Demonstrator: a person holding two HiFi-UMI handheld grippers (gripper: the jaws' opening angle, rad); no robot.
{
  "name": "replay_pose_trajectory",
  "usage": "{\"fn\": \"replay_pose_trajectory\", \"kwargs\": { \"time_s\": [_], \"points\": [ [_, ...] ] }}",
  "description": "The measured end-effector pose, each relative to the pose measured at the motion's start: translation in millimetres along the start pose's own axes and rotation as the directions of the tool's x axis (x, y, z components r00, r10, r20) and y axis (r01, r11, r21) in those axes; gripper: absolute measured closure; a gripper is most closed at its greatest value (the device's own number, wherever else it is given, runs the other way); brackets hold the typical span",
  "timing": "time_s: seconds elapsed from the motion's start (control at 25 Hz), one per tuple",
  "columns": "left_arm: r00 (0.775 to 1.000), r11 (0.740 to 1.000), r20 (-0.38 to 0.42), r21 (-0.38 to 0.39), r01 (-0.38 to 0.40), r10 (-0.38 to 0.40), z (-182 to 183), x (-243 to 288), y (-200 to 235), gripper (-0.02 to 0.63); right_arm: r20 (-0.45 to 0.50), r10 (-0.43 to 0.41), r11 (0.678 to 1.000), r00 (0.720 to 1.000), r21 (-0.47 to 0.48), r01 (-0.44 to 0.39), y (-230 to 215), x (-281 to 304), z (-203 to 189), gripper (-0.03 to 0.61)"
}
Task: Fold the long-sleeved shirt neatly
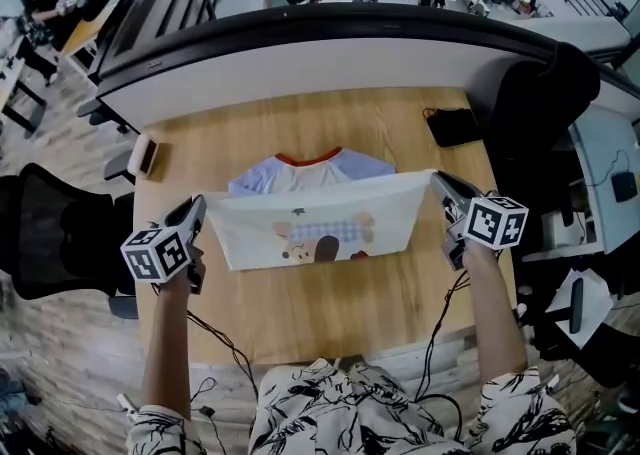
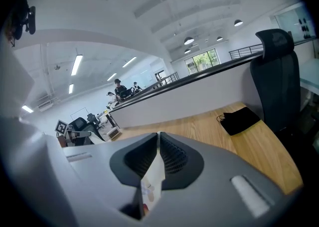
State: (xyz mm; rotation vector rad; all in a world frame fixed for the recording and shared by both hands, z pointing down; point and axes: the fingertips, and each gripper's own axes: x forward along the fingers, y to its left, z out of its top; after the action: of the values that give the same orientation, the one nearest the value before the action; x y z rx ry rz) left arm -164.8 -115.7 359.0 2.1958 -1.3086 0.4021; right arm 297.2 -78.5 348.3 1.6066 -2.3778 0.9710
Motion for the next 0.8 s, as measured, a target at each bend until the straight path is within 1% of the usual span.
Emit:
{"fn": "replay_pose_trajectory", "kwargs": {
  "time_s": [0.24,0.4,0.48,0.64,0.8],
  "points": [
    [0.994,0.998,-0.108,-0.056,0.008,-0.014,-20,73,44,0.577,-0.078,-0.034,0.997,0.996,0.064,0.039,-35,69,-10,0.551],
    [0.985,0.994,-0.169,-0.106,0.012,-0.030,-34,120,66,0.575,-0.129,-0.081,0.993,0.988,0.073,0.091,-62,111,-17,0.551],
    [0.980,0.991,-0.194,-0.133,0.010,-0.036,-40,140,76,0.577,-0.155,-0.093,0.989,0.984,0.103,0.110,-75,129,-23,0.551],
    [0.969,0.980,-0.235,-0.199,0.024,-0.072,-50,178,94,0.575,-0.210,-0.092,0.975,0.973,0.177,0.131,-102,163,-41,0.551],
    [0.951,0.972,-0.287,-0.232,0.047,-0.114,-65,204,106,0.575,-0.273,-0.076,0.966,0.959,0.217,0.138,-120,189,-57,0.549]
  ]
}}
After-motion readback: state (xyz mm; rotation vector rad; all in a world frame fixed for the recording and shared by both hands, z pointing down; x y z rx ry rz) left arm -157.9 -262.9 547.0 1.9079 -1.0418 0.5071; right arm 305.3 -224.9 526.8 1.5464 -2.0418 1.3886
